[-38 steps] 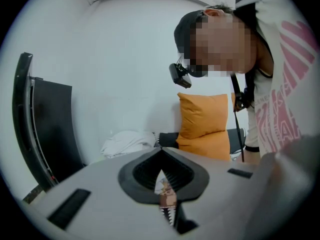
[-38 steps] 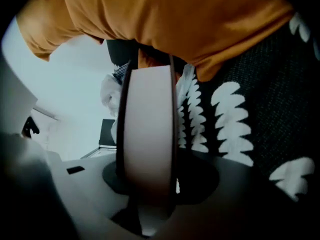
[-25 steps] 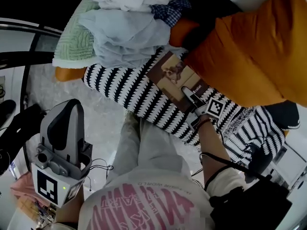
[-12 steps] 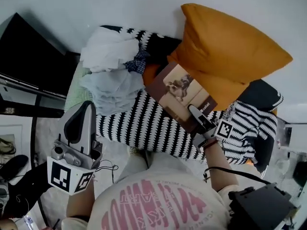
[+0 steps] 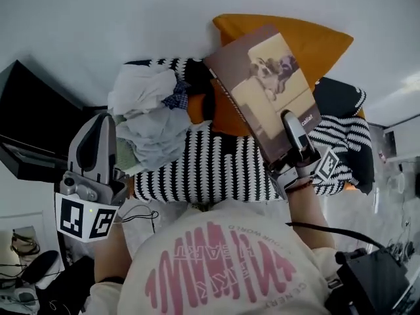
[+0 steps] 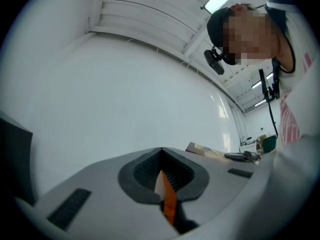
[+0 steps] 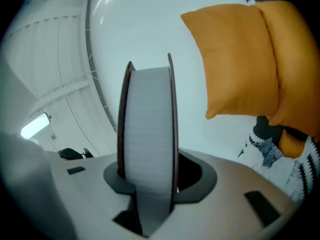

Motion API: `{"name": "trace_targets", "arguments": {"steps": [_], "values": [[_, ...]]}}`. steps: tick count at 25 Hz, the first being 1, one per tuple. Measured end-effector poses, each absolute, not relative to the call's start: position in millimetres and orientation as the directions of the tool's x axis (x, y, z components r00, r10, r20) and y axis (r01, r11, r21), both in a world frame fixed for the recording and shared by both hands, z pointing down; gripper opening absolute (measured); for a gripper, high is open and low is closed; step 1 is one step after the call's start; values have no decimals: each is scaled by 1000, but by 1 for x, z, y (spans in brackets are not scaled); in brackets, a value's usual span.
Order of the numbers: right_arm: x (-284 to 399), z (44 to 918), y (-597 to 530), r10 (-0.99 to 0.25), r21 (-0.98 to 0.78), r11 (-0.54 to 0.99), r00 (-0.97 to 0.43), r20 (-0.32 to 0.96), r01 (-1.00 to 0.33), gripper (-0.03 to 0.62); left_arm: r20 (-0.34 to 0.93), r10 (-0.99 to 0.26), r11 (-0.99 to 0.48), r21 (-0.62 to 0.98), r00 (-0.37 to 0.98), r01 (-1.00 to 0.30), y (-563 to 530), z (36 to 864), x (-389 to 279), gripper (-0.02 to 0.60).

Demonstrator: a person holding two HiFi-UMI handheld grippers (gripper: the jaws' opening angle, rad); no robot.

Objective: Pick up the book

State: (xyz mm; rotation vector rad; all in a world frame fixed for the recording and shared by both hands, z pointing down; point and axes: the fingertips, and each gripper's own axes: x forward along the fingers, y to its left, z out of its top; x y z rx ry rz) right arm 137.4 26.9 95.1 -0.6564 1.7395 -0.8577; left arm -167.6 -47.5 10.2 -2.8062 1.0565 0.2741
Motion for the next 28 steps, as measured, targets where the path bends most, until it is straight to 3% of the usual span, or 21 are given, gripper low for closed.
{"name": "trace_targets", "arguments": {"steps": [4, 13, 28], "values": [[138, 79, 33, -755, -775, 632, -246, -608, -26, 155, -183, -644, -747, -58, 743, -662, -60, 18, -176, 6], [132, 67, 35, -733, -747, 661, -280, -620, -76, 155, -200, -620, -766, -52, 759, -640, -49, 24, -163, 6], [142, 83, 37, -773, -790, 605, -312, -553, -98, 154, -184, -666, -737, 15, 723, -675, -31, 28, -171, 6]]}}
